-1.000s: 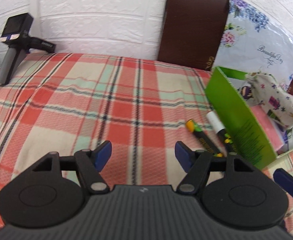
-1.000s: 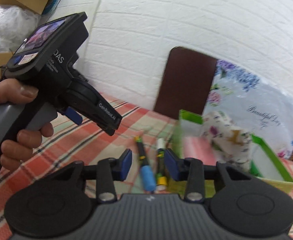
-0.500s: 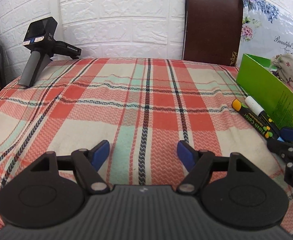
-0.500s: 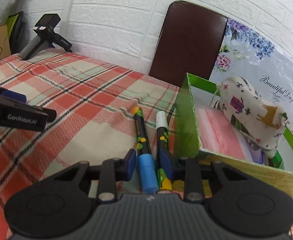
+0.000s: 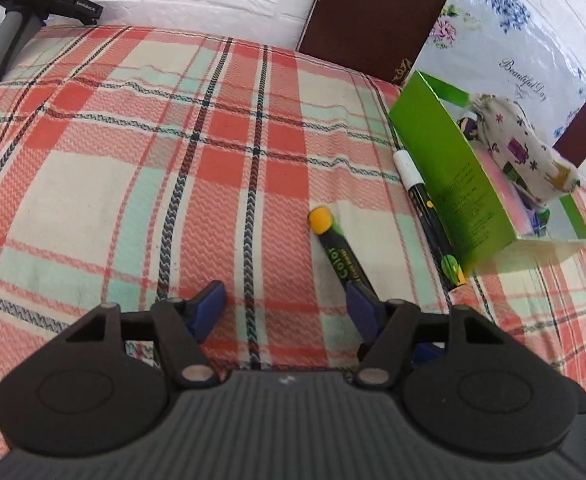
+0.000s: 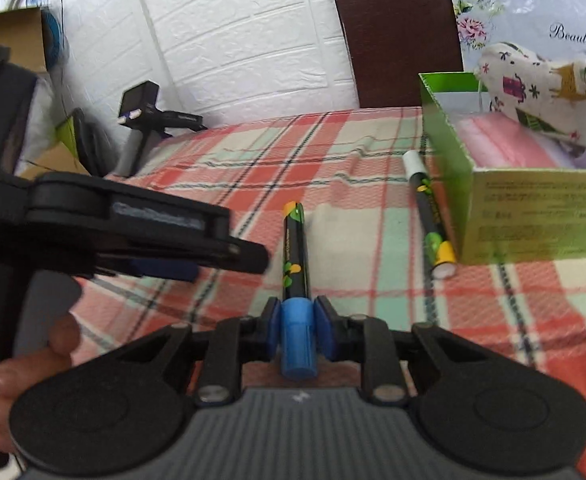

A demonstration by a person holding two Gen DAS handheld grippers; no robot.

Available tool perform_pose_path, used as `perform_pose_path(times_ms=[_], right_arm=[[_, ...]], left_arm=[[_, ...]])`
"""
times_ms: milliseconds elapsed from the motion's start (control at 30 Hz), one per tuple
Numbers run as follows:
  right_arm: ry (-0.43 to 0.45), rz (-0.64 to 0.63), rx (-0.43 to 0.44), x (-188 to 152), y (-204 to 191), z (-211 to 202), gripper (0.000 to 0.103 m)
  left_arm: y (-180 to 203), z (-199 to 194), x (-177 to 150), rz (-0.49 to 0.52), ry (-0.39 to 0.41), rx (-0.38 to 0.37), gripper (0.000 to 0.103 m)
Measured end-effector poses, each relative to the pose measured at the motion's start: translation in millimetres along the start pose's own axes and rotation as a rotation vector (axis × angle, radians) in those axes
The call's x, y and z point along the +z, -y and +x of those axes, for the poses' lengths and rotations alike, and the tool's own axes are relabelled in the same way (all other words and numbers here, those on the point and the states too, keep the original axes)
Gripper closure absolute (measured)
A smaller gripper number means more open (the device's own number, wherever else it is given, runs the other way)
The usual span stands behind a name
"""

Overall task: Organize objects
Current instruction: 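Grasp the blue-capped marker with the right gripper while the left grasps the yellow-capped marker, then lower both markers into the green box and open both grippers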

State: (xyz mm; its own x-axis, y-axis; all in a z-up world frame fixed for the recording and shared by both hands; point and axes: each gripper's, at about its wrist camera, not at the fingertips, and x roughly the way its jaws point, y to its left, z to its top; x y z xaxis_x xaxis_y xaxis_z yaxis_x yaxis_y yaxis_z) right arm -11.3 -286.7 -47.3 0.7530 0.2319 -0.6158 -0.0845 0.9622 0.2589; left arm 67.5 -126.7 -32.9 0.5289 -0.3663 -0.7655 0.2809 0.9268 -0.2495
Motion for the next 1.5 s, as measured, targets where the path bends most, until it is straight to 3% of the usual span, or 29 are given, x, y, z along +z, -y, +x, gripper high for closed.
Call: perform_pose_path(times_ms=[100, 233, 267, 300, 333, 800, 867, 933, 1000, 1067, 1200, 1267, 1333, 1500], right_arm=[[0.015, -0.031, 0.007, 1.3, -4.0, -2.6, 0.083], [0.055, -0.054, -0.012, 1.7, -7.1, -7.7, 0.083], [0.066, -0.053, -0.008, 3.2, -6.2, -10.4, 0.083], [0.076, -0.053, -0.003, 5.0, -5.4, -13.1, 0.083], [0.088, -0.058, -0.006, 6.8, -5.3, -15.2, 0.083], [0.341, -0.126, -0.254, 64.7, 52.1, -45.6, 0.083], [0.339, -0.117, -0.287, 71.6, 66.7, -34.9, 0.083], [0.301, -0.114, -0.343, 77.4, 81.7, -13.6, 0.083], [0.216, -0.118, -0.373, 80.5, 97.0, 18.7, 0.083], [0.249, -0.161, -0.417, 80.4, 94.7, 23.0, 0.079], [0.28, -0.156, -0.4, 74.4, 86.9, 6.0, 0.065], [0.31, -0.163, -0.398, 66.0, 79.9, -7.1, 0.064], [0.339, -0.152, -0.397, 56.0, 74.2, -21.5, 0.063], [0.398, -0.09, -0.352, 22.6, 58.9, -60.0, 0.063]], left_arm=[[5.1, 1.1, -1.9, 0.012, 0.002, 0.01, 0.065], [5.3, 1.7, 3.7, -0.04, -0.026, -0.052, 0.072], [7.4, 2.6, 5.2, -0.054, -0.034, -0.08, 0.079], [10.2, 4.1, 7.2, -0.063, -0.044, -0.113, 0.097], [15.1, 5.2, 9.4, -0.065, -0.053, -0.135, 0.102], [135.8, -1.6, 74.3, 0.192, 0.119, -0.199, 0.102], [148.4, 12.1, 79.5, 0.217, 0.124, -0.183, 0.1], [156.6, 29.2, 80.1, 0.244, 0.127, -0.114, 0.096], [158.5, 46.0, 77.1, 0.262, 0.116, -0.046, 0.099], [155.0, 46.9, 74.2, 0.24, 0.112, -0.064, 0.099], [153.9, 33.3, 67.6, 0.261, 0.14, -0.066, 0.098], [150.4, 24.6, 64.8, 0.251, 0.152, -0.08, 0.095], [143.1, 16.8, 61.4, 0.228, 0.169, -0.055, 0.082], [106.2, 8.2, 49.4, 0.186, 0.168, 0.0, 0.081]])
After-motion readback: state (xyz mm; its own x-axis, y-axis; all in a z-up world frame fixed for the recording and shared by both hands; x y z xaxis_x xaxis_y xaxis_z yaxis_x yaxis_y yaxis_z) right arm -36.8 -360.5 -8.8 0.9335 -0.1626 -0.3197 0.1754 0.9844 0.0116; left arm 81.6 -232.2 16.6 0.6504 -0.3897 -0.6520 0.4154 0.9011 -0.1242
